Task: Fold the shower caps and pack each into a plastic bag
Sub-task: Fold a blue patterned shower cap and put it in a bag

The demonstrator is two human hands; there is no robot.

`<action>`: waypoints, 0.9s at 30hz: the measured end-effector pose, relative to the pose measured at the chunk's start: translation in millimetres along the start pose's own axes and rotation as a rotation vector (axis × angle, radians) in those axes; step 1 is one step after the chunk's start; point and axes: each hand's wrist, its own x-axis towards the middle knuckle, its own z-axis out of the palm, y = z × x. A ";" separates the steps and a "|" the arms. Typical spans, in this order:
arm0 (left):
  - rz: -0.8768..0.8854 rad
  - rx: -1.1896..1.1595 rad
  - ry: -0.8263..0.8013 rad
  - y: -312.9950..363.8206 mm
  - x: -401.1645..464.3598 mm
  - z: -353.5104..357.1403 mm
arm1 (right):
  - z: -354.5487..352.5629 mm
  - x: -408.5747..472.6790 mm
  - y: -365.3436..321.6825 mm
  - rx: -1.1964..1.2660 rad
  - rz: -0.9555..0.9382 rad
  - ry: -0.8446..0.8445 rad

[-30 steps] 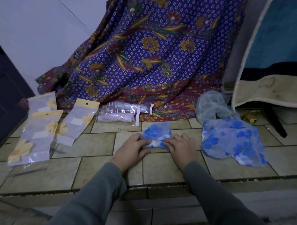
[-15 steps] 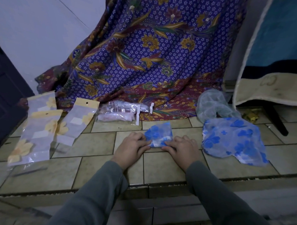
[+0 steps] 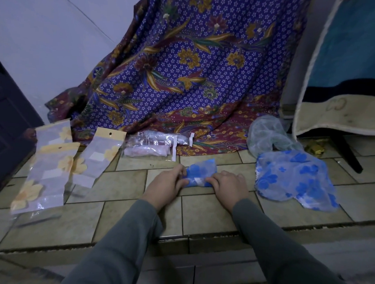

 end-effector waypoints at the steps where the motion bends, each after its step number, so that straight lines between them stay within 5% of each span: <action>1: -0.008 -0.016 -0.002 1.1 -0.4 -1.6 | 0.3 0.6 0.0 0.004 -0.003 -0.015; 10: -0.066 -0.013 -0.026 3.4 1.8 -2.3 | 2.9 -10.6 -0.2 0.144 0.030 0.166; 17: 0.167 0.050 0.124 -4.2 -1.8 10.5 | 17.5 -11.2 -3.5 0.067 -0.011 0.355; 27: 0.113 -0.020 0.101 -8.4 -14.0 19.0 | 18.2 -21.8 2.3 -0.012 -0.020 0.216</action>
